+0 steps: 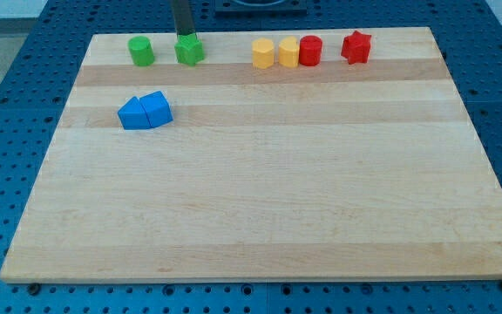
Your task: Move yellow hexagon towards center
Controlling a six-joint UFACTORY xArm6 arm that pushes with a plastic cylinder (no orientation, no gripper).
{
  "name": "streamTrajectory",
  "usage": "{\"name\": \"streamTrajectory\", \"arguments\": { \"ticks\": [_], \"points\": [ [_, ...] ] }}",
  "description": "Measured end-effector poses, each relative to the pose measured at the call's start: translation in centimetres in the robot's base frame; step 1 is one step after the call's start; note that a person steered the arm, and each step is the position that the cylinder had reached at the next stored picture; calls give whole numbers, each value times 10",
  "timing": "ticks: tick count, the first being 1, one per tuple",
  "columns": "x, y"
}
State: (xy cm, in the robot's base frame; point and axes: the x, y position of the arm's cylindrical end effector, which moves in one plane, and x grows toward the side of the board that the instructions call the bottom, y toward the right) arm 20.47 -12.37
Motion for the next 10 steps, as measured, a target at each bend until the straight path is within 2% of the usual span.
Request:
{"name": "streamTrajectory", "arguments": {
  "ticks": [2, 4, 7, 9, 10],
  "points": [
    [-2, 134],
    [4, 187],
    [80, 163],
    [-8, 162],
    [21, 128]
  ]
}}
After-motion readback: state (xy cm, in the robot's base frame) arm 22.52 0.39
